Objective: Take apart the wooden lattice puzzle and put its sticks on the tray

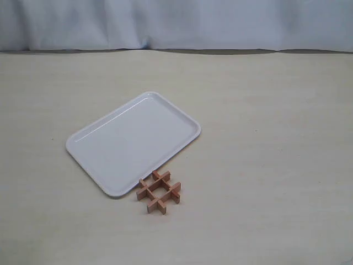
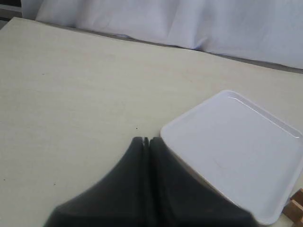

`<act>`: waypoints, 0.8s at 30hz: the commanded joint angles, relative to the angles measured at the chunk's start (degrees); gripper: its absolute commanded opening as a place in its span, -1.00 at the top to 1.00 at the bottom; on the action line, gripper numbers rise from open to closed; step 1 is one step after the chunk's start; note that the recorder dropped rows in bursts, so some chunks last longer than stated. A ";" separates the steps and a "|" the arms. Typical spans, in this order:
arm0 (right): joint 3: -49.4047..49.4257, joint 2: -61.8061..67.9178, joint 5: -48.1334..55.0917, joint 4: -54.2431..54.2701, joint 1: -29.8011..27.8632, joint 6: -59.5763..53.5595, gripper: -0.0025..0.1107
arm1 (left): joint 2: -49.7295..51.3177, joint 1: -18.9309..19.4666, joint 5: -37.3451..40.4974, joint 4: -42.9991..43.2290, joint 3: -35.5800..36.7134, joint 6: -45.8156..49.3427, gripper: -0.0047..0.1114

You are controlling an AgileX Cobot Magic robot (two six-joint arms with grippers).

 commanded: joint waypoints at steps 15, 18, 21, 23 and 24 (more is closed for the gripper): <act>0.10 -0.25 -5.18 -0.20 -0.21 -0.48 0.88 | 0.20 -0.46 -0.36 -0.18 0.18 -0.09 0.92; 0.10 -0.25 -20.38 -0.20 -0.21 -0.48 0.88 | 0.20 -0.46 -0.36 -0.18 0.18 -0.09 0.92; 0.10 -0.25 -36.51 -0.20 -0.21 -0.48 0.88 | 0.20 -0.46 -0.36 -0.18 0.18 -0.09 0.92; 0.10 -0.25 -42.15 -0.20 -0.21 2.59 0.88 | 0.20 -0.46 -0.36 -0.18 0.18 -0.09 0.92; 0.10 -0.25 -44.23 -0.20 -0.21 5.89 0.88 | 0.20 -0.46 -0.36 -0.18 0.18 -0.09 0.92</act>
